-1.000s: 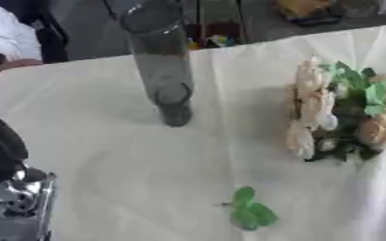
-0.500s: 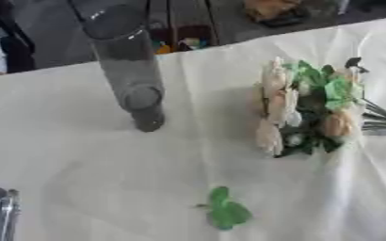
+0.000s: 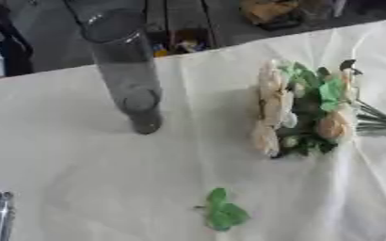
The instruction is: Arrange flowers into the vase.
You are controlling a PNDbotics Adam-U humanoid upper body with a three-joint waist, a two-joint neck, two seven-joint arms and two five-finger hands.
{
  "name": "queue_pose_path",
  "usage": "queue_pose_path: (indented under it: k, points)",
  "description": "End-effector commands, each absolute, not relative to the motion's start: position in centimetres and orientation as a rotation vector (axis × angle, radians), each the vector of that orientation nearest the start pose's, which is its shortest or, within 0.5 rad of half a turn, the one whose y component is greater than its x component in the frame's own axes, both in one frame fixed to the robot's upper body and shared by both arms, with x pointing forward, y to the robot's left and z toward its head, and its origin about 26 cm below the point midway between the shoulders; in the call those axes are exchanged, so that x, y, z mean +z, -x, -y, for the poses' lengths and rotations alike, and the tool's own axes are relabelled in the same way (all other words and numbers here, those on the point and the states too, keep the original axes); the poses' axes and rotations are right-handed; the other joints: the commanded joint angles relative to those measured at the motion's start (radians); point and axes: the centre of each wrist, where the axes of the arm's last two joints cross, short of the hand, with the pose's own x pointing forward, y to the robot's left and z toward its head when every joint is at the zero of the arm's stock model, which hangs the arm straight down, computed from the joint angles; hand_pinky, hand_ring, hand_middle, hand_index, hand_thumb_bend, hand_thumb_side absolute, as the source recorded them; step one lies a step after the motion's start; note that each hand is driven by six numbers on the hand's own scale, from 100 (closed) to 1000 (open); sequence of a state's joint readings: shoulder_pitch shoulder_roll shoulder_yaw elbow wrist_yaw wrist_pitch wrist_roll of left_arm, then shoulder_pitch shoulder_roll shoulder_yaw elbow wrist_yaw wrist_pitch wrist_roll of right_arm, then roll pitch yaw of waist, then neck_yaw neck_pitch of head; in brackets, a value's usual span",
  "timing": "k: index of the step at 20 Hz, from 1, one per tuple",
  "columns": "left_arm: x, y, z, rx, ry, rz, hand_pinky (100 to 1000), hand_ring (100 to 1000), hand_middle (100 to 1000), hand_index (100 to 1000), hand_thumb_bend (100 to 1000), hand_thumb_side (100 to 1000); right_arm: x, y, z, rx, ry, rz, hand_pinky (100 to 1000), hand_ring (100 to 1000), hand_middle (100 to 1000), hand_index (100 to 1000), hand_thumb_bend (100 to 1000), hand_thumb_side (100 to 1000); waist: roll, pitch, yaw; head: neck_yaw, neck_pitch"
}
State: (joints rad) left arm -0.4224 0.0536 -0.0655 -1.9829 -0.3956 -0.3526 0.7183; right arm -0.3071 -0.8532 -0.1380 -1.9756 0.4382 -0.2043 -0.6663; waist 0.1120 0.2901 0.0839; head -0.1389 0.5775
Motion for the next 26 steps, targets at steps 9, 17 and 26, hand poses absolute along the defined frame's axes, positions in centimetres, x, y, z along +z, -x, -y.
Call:
queue_pose_path:
  k: [9, 17, 26]
  points:
    - [21.8, -30.6, -18.9, -0.567, 0.501, -3.303, 524, 739, 747, 806, 243, 963, 28.1, -29.8, 40.7, -1.221, -1.906, -2.516, 771, 897, 707, 950, 298, 912, -0.023, -0.029, 0.006, 0.004, -0.023]
    - [21.7, -30.6, -18.9, -0.563, 0.498, -3.314, 524, 739, 747, 806, 243, 963, 30.8, -30.8, 45.6, -2.008, -2.053, -2.130, 822, 941, 851, 1000, 330, 876, -0.021, -0.037, 0.008, -0.048, -0.024]
    - [21.4, -30.5, -19.0, -0.558, 0.506, -3.325, 521, 741, 748, 806, 240, 964, 36.0, -30.5, 46.3, -2.512, -2.033, -2.012, 853, 993, 953, 1000, 317, 733, -0.018, -0.041, 0.001, -0.055, -0.033]
